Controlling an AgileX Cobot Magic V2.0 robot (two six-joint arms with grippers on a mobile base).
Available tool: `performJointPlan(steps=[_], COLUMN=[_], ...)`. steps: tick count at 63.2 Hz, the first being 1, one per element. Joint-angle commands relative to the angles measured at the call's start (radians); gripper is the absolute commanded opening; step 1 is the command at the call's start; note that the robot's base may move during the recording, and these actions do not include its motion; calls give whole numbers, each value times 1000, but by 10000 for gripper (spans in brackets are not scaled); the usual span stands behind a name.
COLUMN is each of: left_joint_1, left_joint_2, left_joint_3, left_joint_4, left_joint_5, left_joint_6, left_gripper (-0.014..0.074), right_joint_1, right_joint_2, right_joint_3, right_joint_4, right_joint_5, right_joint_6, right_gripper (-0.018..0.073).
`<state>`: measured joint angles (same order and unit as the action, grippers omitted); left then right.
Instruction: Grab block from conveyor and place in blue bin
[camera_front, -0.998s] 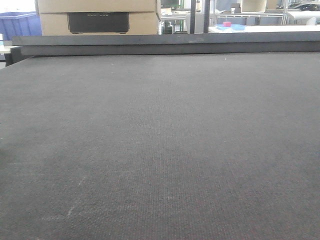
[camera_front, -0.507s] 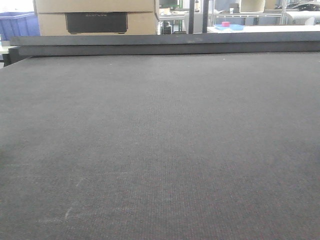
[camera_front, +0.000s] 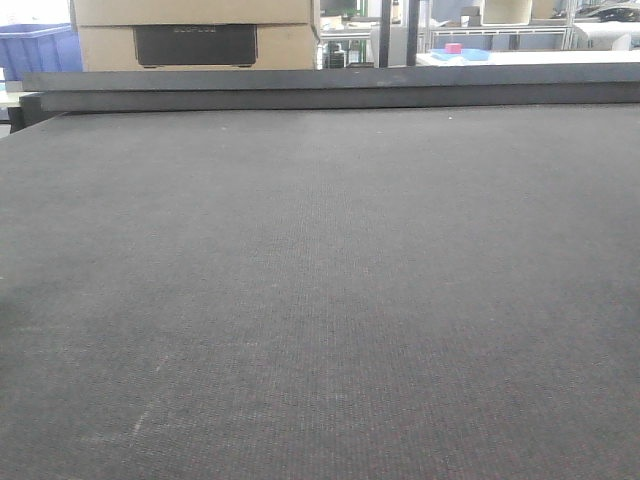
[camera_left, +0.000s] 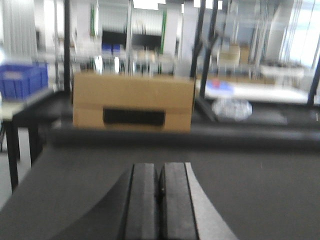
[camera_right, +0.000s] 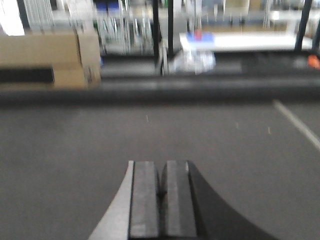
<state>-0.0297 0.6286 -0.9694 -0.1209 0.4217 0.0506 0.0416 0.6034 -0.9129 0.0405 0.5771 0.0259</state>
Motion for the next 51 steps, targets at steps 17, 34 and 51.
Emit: performJointPlan(steps=[17, 34, 51], left_joint_1=[-4, -4, -4], left_joint_2=[377, 590, 719], left_joint_3=[-229, -219, -189], left_joint_4=[0, -8, -8], left_joint_5=[481, 607, 628], left_joint_6=[1, 1, -9], left_gripper=[-111, -111, -111], right_joint_1=[1, 1, 1], right_joint_2=[357, 570, 702], right_joint_3=[-181, -181, -181], right_joint_4=[-27, -25, 86], right_joint_5=[387, 542, 484], right_joint_6=[-2, -2, -2], right_gripper=[-167, -167, -167])
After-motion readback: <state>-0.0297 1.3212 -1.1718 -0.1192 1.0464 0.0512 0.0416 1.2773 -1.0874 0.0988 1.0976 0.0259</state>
